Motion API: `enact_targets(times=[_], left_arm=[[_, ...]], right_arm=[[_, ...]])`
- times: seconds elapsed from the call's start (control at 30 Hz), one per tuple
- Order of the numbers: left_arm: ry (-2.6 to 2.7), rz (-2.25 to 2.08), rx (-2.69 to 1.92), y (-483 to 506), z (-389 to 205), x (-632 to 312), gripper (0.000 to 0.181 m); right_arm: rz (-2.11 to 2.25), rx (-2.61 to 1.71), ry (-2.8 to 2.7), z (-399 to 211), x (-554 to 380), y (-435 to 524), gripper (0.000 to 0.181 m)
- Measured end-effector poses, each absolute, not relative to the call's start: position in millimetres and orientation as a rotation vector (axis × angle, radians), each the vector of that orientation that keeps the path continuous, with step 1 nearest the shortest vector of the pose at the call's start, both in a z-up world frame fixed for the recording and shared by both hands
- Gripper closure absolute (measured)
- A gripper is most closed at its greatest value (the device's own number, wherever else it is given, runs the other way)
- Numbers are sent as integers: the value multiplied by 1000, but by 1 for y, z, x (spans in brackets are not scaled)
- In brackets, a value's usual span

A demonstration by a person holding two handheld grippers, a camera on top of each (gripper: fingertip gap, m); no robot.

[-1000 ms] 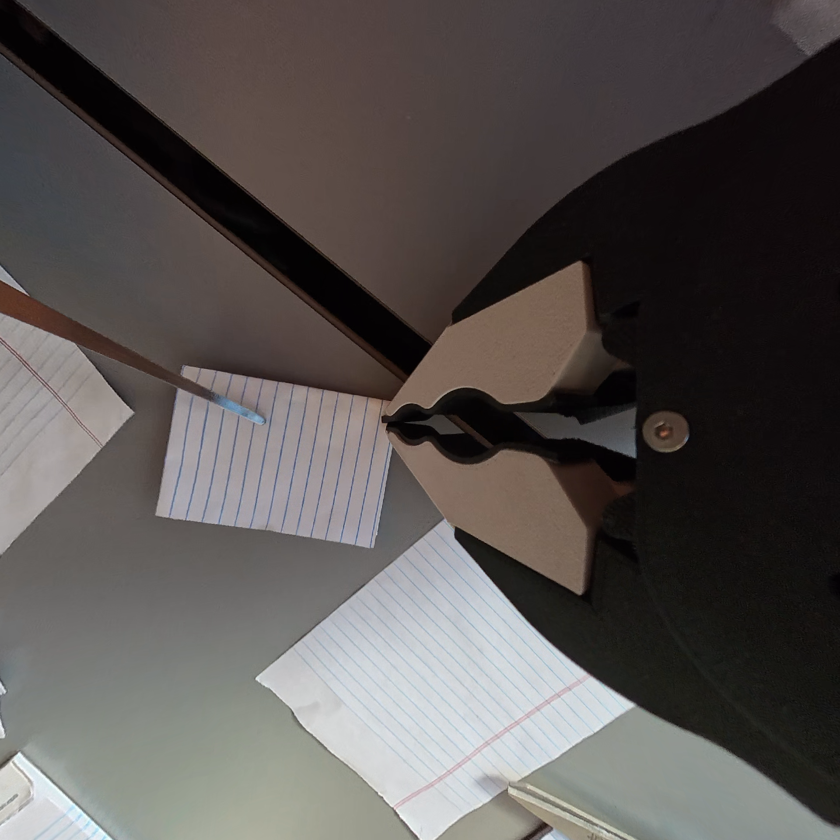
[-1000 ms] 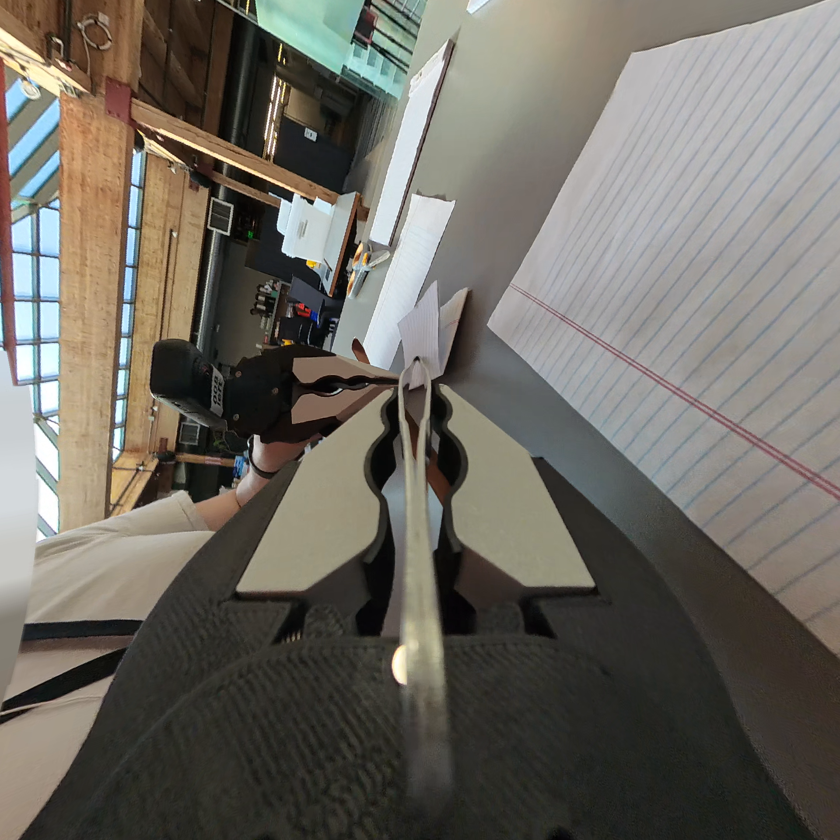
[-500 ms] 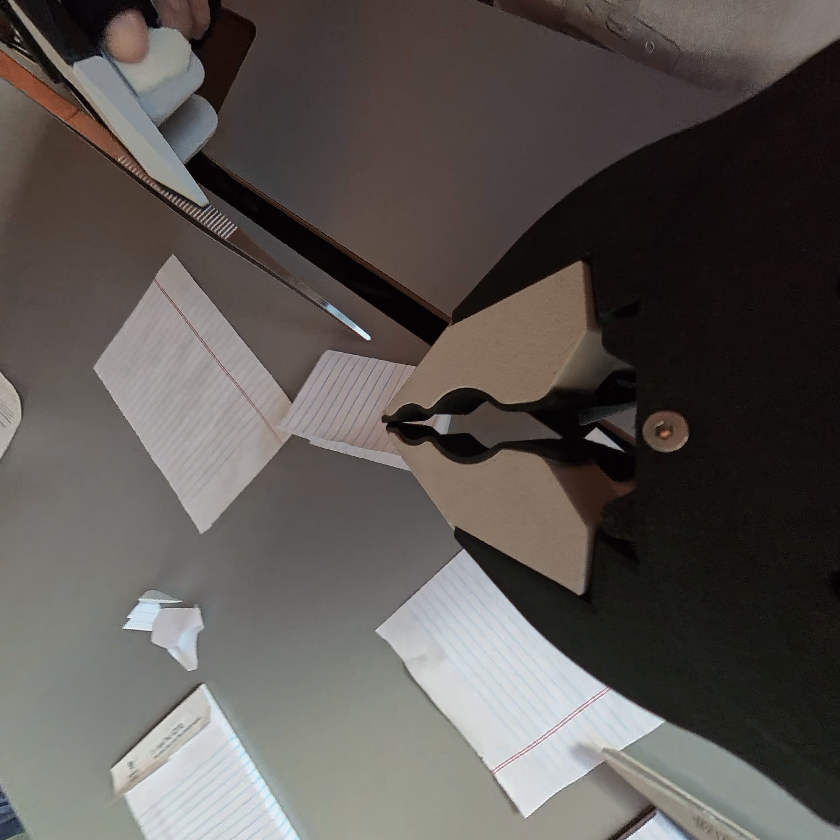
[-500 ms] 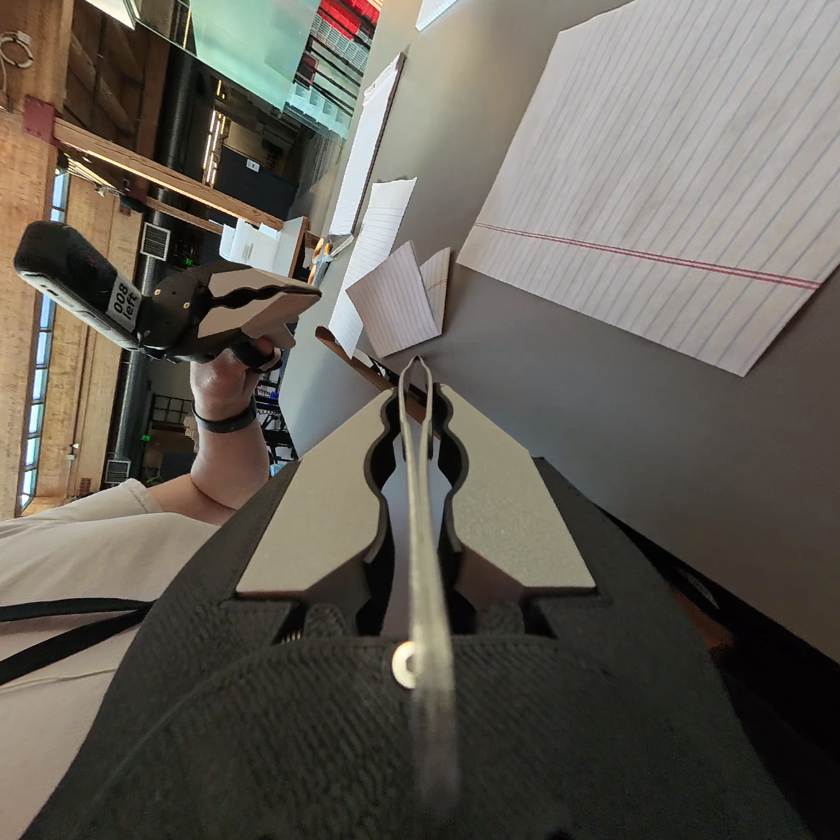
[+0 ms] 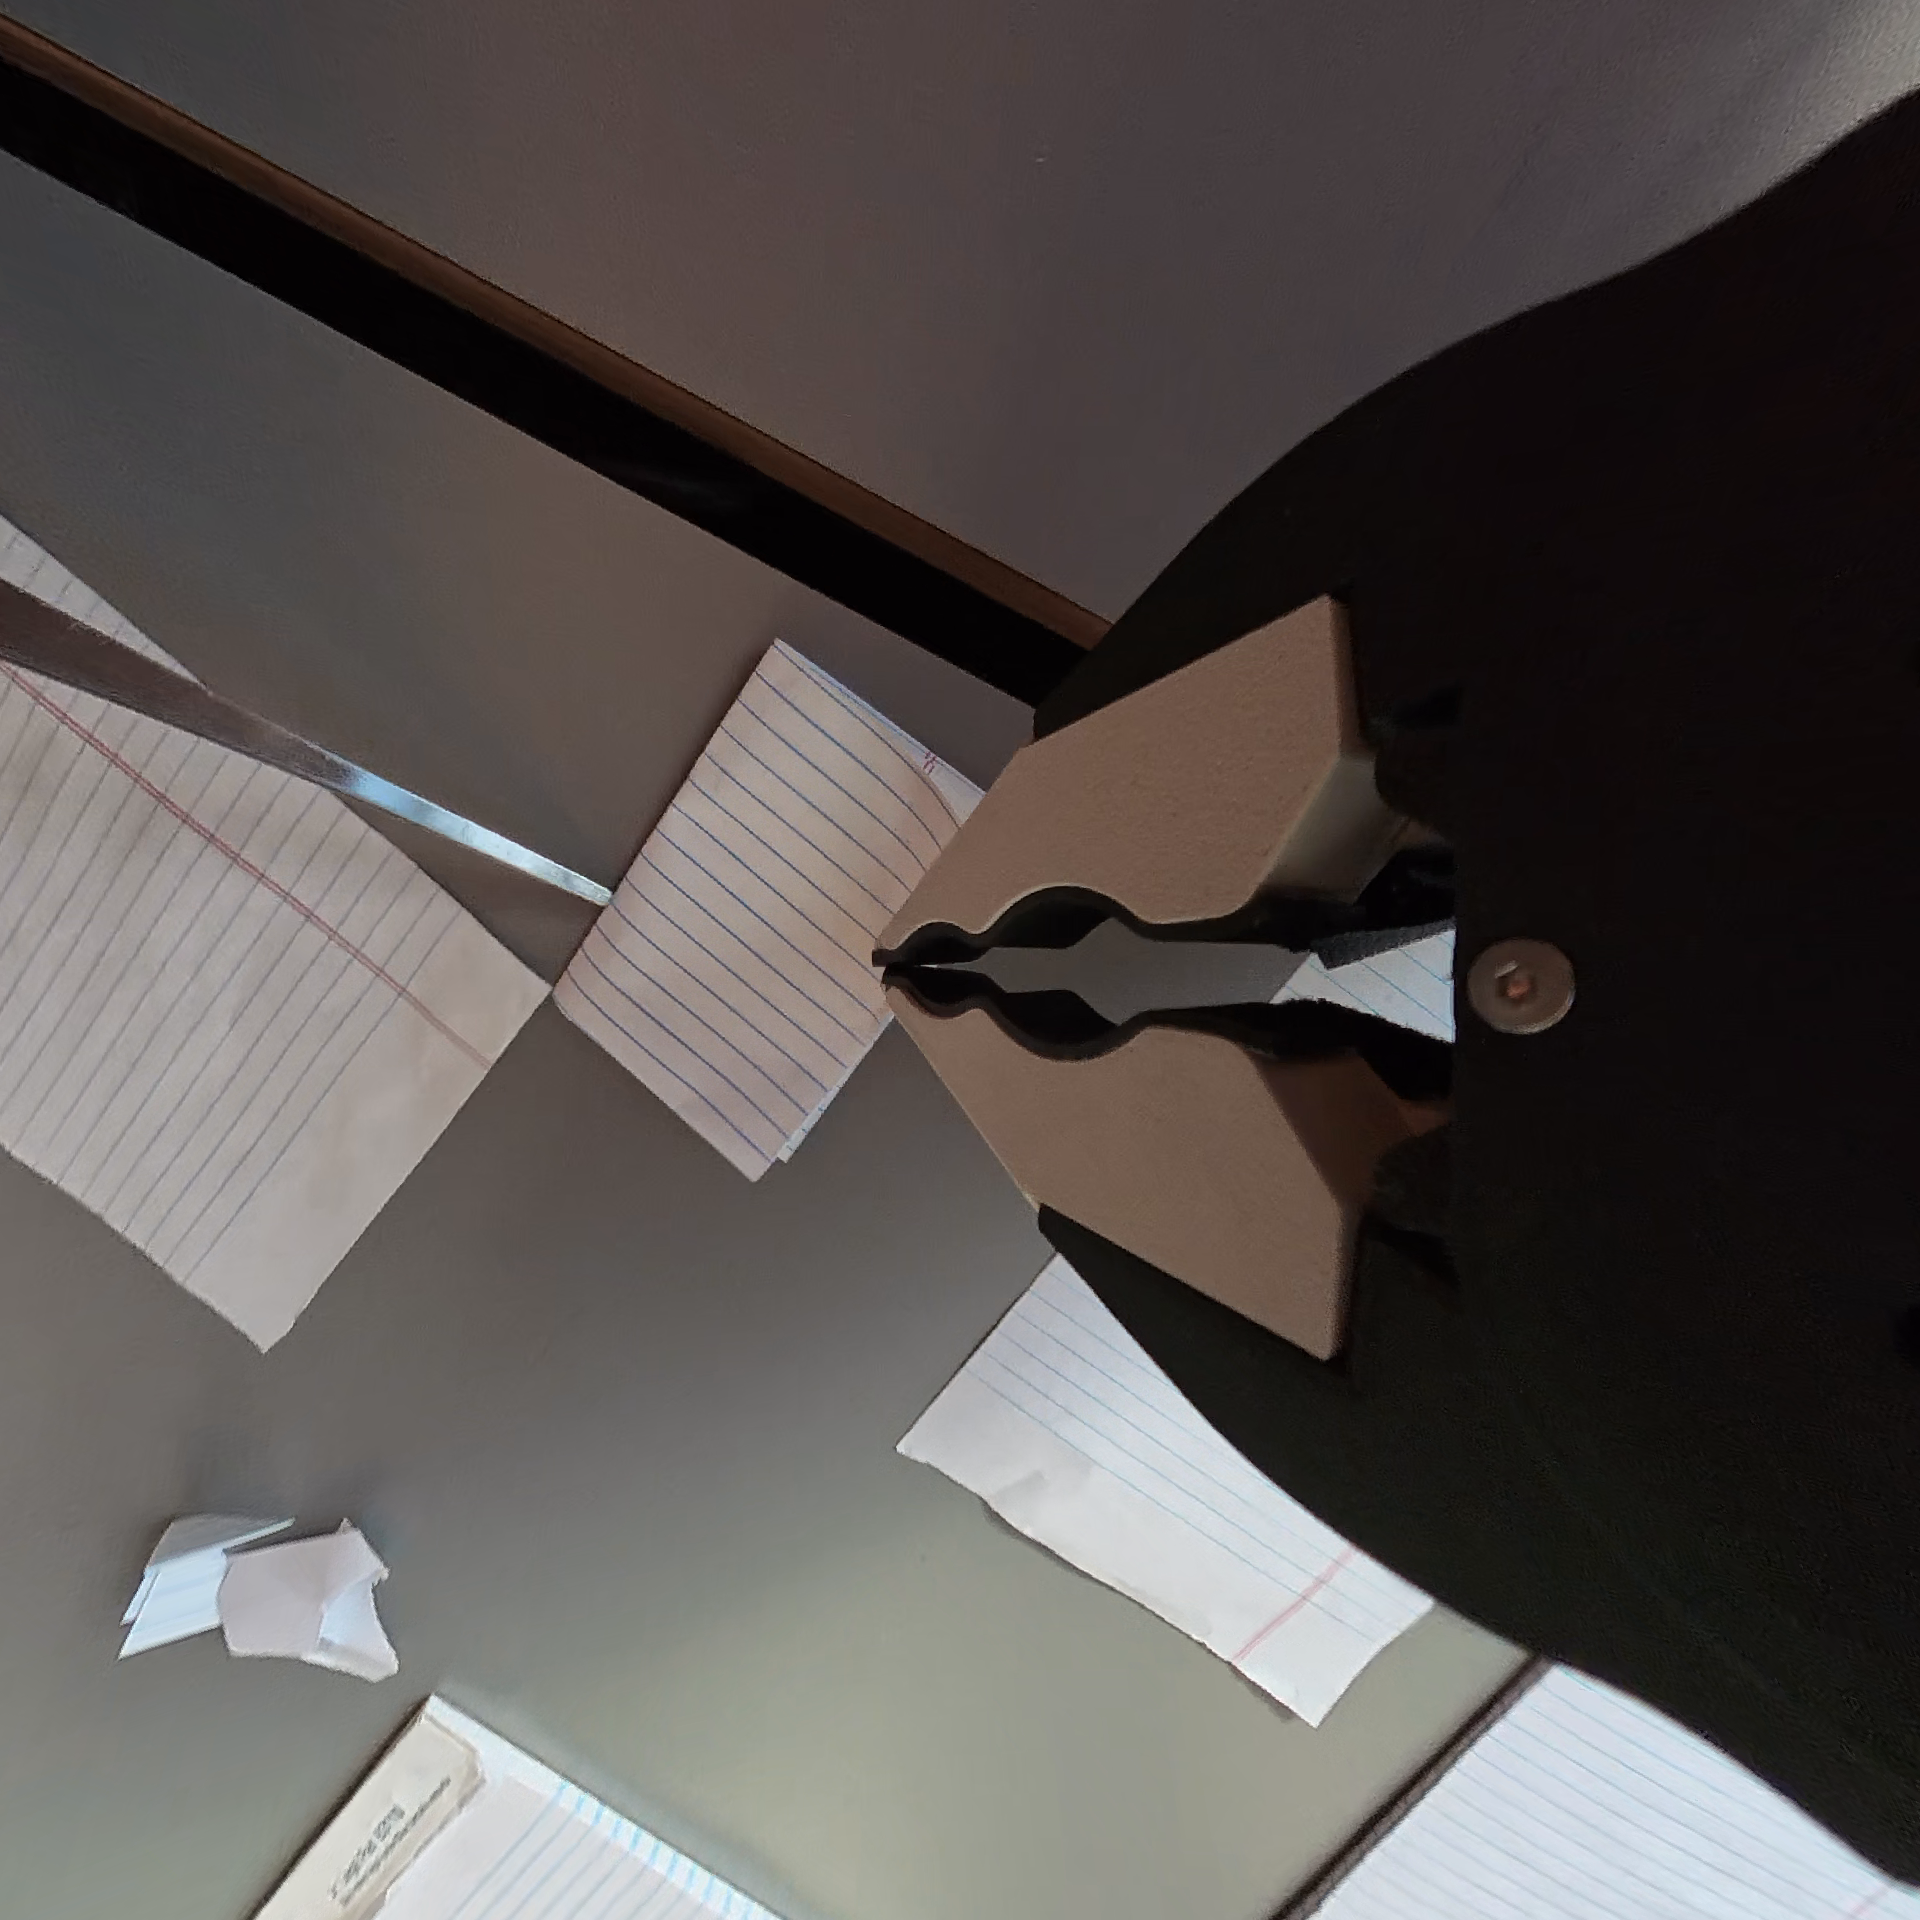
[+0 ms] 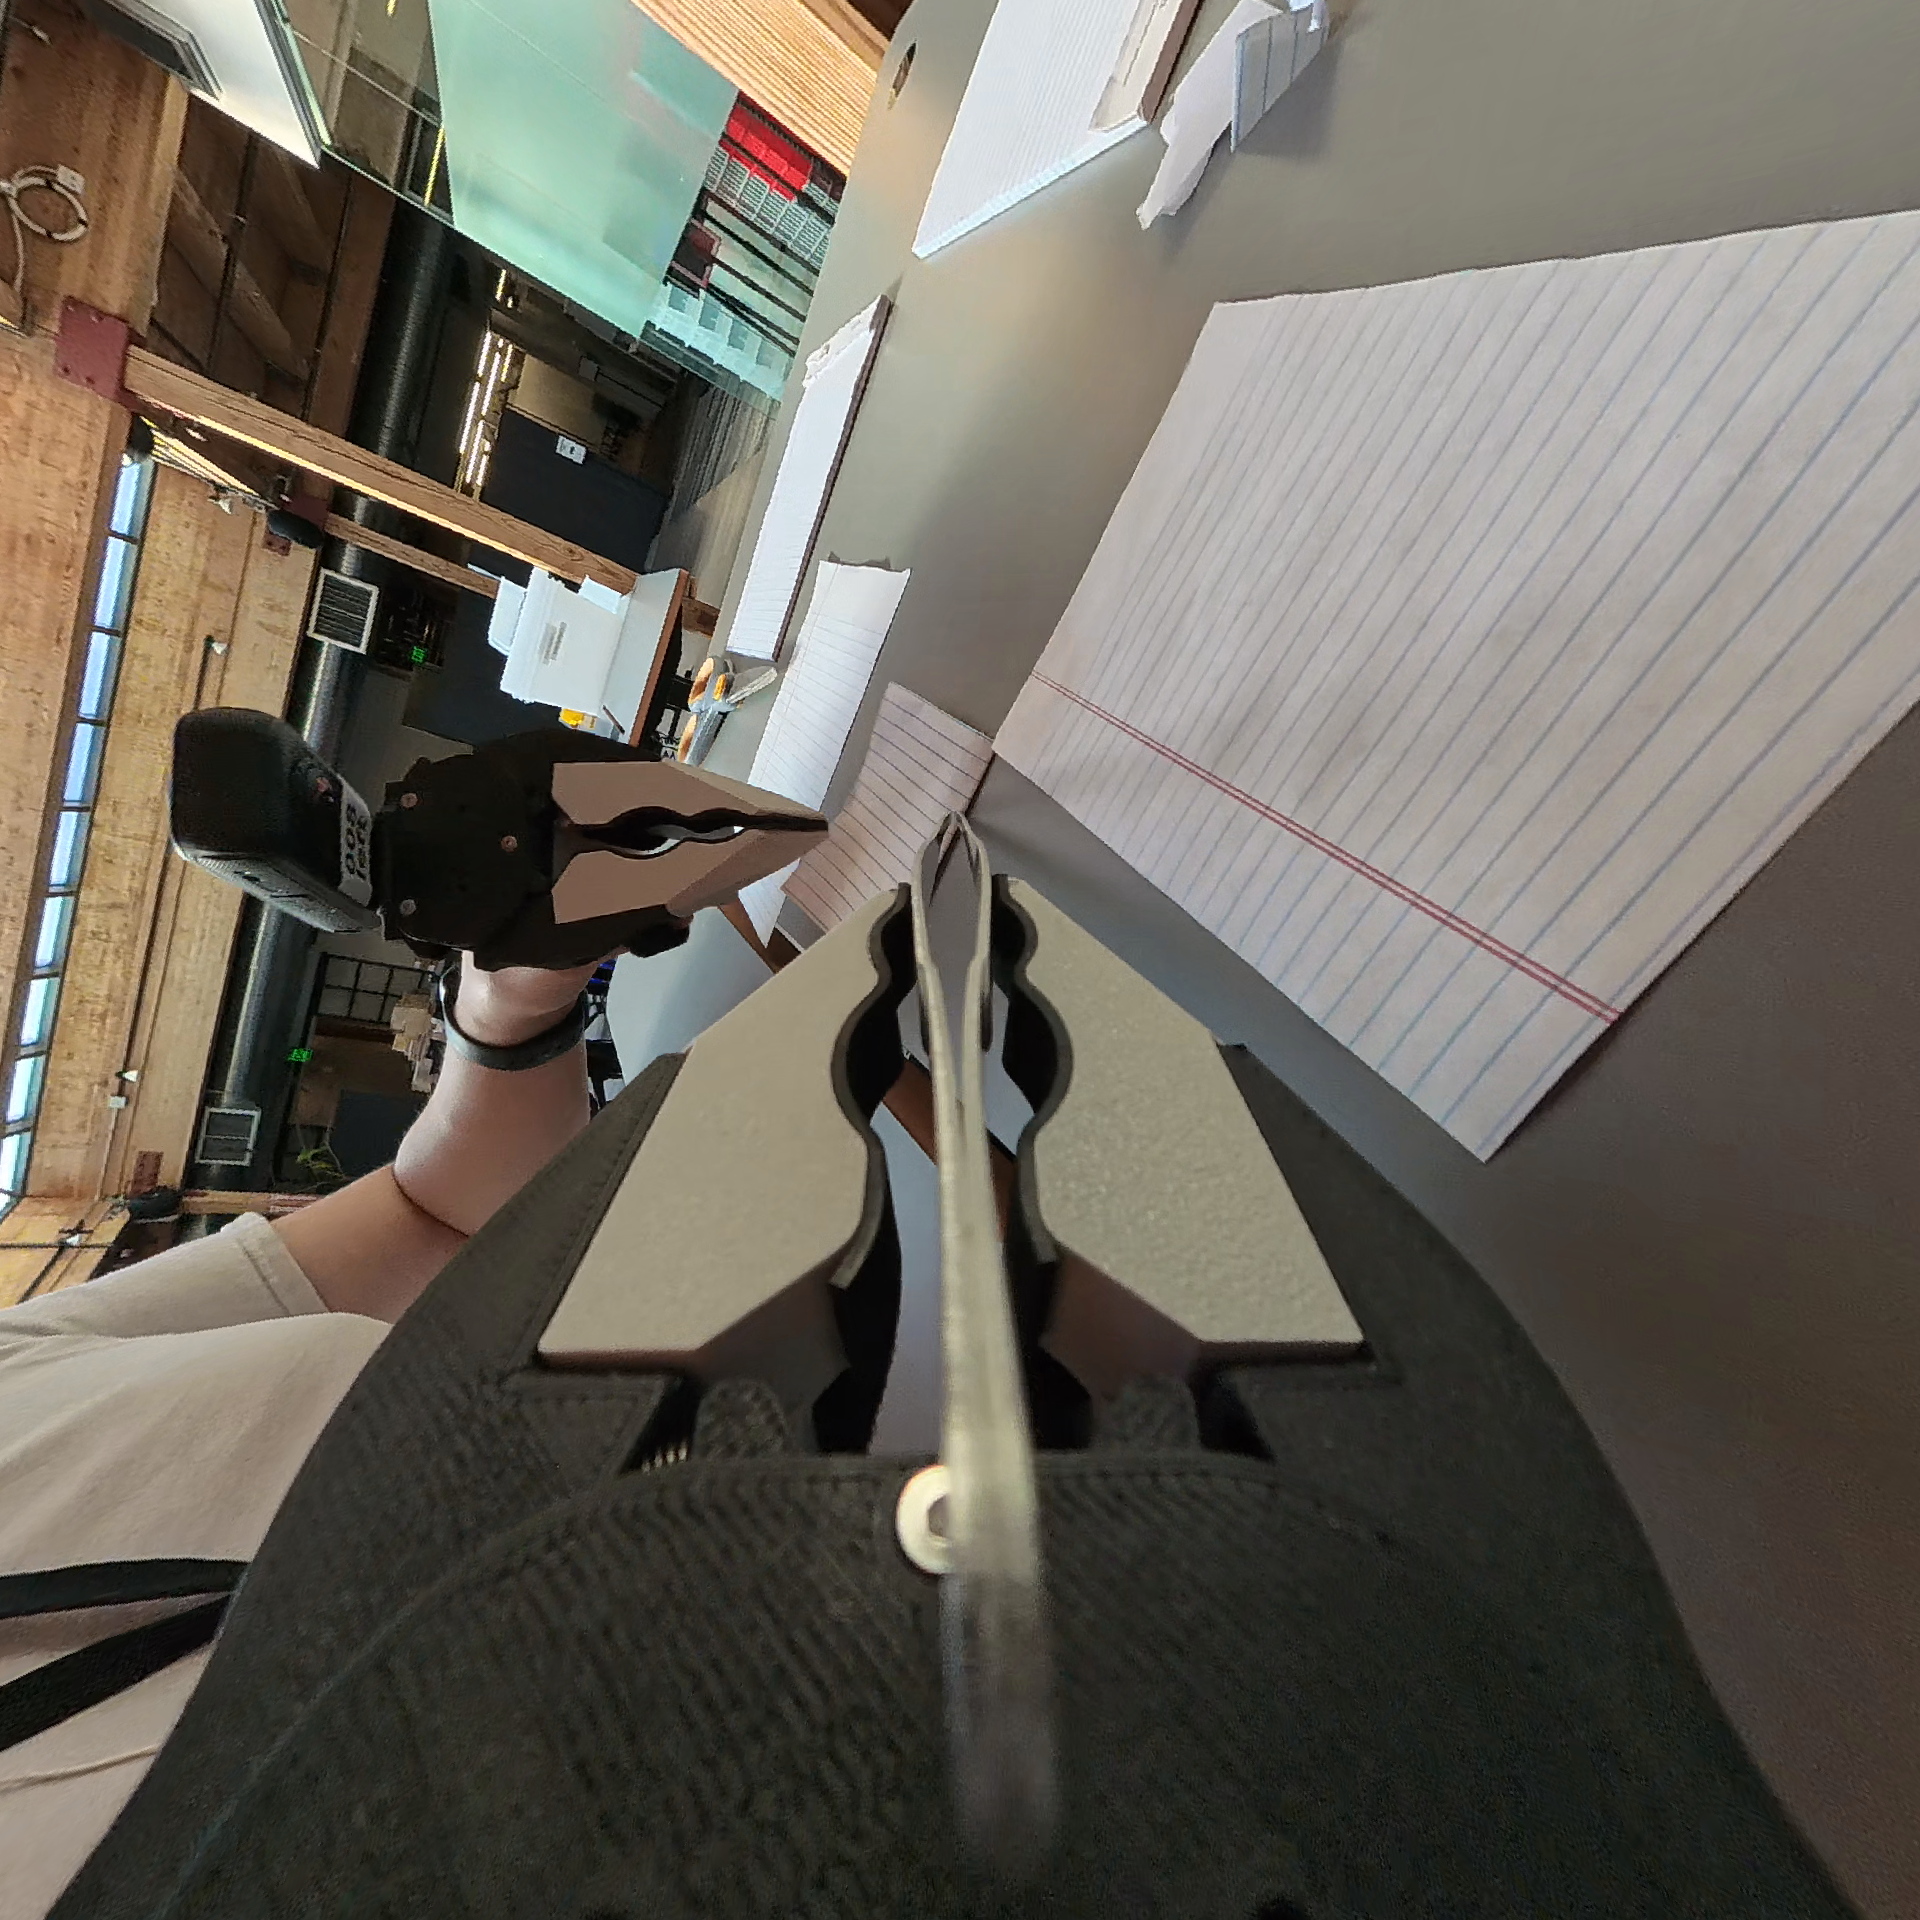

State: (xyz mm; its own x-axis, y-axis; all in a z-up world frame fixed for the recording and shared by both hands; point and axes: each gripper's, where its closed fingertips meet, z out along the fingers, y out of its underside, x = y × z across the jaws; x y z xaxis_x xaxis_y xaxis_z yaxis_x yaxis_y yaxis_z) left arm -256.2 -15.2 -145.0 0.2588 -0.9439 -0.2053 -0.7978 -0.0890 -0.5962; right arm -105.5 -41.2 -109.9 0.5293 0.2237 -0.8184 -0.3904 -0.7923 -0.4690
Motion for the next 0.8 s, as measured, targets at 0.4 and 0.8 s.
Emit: enact_targets(times=[0.4, 0.8], left_arm=[[1547, -581, -1949, -1, -106, -221, 181], [1608, -612, -2141, -1, -164, -228, 181]], right_arm=[[1456, -2085, 346, -123, -107, -30, 169], [1557, -2026, 542, -132, -105, -24, 169]])
